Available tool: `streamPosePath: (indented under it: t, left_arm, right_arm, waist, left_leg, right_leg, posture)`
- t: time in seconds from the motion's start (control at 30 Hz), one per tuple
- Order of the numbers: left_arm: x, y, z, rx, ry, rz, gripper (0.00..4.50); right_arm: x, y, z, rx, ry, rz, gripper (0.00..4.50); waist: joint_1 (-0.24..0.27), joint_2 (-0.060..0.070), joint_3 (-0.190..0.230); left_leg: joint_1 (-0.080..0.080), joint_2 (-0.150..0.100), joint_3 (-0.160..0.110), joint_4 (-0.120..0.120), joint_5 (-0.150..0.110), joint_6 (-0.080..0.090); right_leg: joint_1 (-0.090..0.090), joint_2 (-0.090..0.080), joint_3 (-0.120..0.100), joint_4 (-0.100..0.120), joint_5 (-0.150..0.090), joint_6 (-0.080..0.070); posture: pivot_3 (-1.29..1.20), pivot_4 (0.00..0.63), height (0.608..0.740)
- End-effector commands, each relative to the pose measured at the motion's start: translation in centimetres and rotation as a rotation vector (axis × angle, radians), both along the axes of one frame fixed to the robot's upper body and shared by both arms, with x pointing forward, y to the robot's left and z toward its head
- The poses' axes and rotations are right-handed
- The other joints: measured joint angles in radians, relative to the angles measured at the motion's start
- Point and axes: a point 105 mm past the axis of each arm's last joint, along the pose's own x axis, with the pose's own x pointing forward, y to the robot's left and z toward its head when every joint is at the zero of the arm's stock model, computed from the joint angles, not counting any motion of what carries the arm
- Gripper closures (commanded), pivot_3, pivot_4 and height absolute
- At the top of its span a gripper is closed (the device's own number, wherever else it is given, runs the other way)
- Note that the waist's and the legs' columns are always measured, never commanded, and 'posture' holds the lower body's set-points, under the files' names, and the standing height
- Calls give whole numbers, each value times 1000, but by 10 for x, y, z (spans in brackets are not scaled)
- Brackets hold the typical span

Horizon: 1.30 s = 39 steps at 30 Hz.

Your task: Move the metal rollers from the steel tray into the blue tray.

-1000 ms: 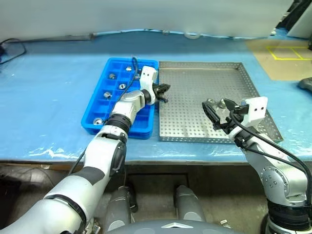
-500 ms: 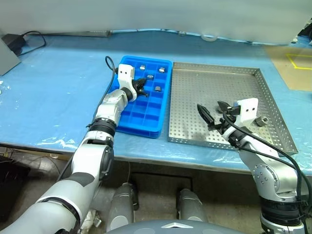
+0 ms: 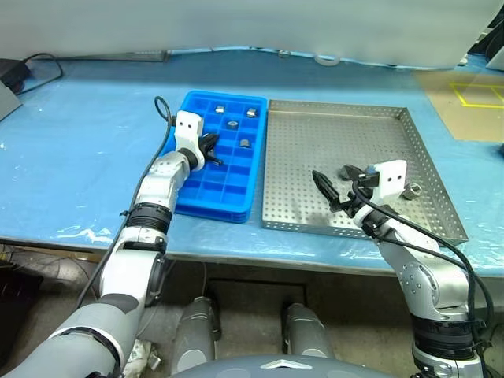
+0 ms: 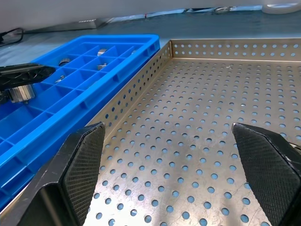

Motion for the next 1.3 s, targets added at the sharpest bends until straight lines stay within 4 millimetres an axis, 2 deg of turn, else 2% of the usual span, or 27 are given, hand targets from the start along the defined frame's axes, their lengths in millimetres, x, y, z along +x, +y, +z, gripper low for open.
streamPosePath:
  t: [0.03, 0.17, 0.3, 0.43, 0.5, 0.67, 0.83, 0.93, 1.07, 1.17, 1.3]
  left_arm:
    - [-2, 13, 1, 36, -7, 39, 4362]
    - [-7, 19, -4, 58, 8, 56, 4362]
    - [-9, 24, 1, 13, 13, 75, 4362]
    - [-8, 27, 5, -341, 152, 86, 4362]
    - [-7, 30, 8, -434, 186, 87, 4362]
    - [-10, 42, 6, -262, 141, 86, 4362]
    - [-16, 39, -5, -140, 144, 59, 4362]
    - [-23, 27, -7, -157, 158, -6, 3745]
    - [-27, 17, -5, -171, 170, -69, 2494]
    - [-26, 16, -2, -184, 171, -77, 2494]
    - [-18, 19, 11, -362, 198, -68, 2494]
  right_arm:
    - [3, 6, 12, -3, -60, 24, 0]
    - [4, 7, 12, -3, -63, 29, 0]
    - [4, 6, 11, -2, -61, 32, 0]
    - [7, 14, 13, 34, -67, 61, 0]
    - [8, 21, 17, 58, -75, 85, 0]
    - [13, 30, 16, 57, -75, 110, 0]
    - [15, 35, 11, 48, -63, 131, 0]
    - [17, 36, 12, 46, -67, 137, 0]
    - [18, 36, 13, 42, -70, 139, 0]
    - [18, 36, 13, 41, -71, 137, 0]
    - [17, 39, 13, 45, -72, 146, 0]
  waist:
    - [0, 0, 0]
    - [1, 0, 0]
    - [6, 0, 0]
    - [9, 0, 0]
    - [10, 0, 0]
    - [24, 0, 0]
    - [41, 0, 0]
    - [46, 0, 0]
    - [52, 0, 0]
    - [52, 0, 0]
    - [52, 0, 0]
  left_leg:
    - [0, 2, 0, 0, 1, -1]
    - [2, 7, 0, -2, 3, -5]
    - [5, 7, 1, -3, 3, -6]
    - [6, 6, 4, -3, 3, -6]
    - [8, 6, 5, -3, 4, -6]
    - [7, 7, 9, -4, 4, -7]
    - [7, 6, 14, -8, 4, -7]
    - [7, 7, 15, -8, 4, -7]
    - [8, 8, 16, -8, 5, -8]
    - [8, 7, 16, -8, 5, -8]
    - [8, 7, 16, -8, 5, -8]
  right_leg:
    - [-1, 3, 1, 0, 0, -1]
    - [-2, 8, 3, 0, 2, -5]
    - [-2, 9, 6, 1, 3, -6]
    - [-2, 9, 10, 3, 3, -7]
    - [-3, 9, 11, 4, 3, -7]
    - [-9, 9, 16, 6, 3, -7]
    - [-12, 9, 17, 5, 3, -7]
    - [-13, 9, 18, 6, 3, -7]
    - [-13, 9, 18, 7, 4, -7]
    - [-13, 9, 19, 7, 4, -7]
    - [-13, 9, 19, 7, 4, -7]
  posture:
    - [-201, 150, 740]
    - [-190, 150, 740]
    - [-190, 150, 740]
    - [-178, 150, 740]
    - [-178, 150, 740]
    - [-139, 150, 740]
    - [-121, 150, 740]
    - [-118, 150, 740]
    - [-118, 150, 740]
    - [-118, 150, 740]
    - [-127, 150, 740]
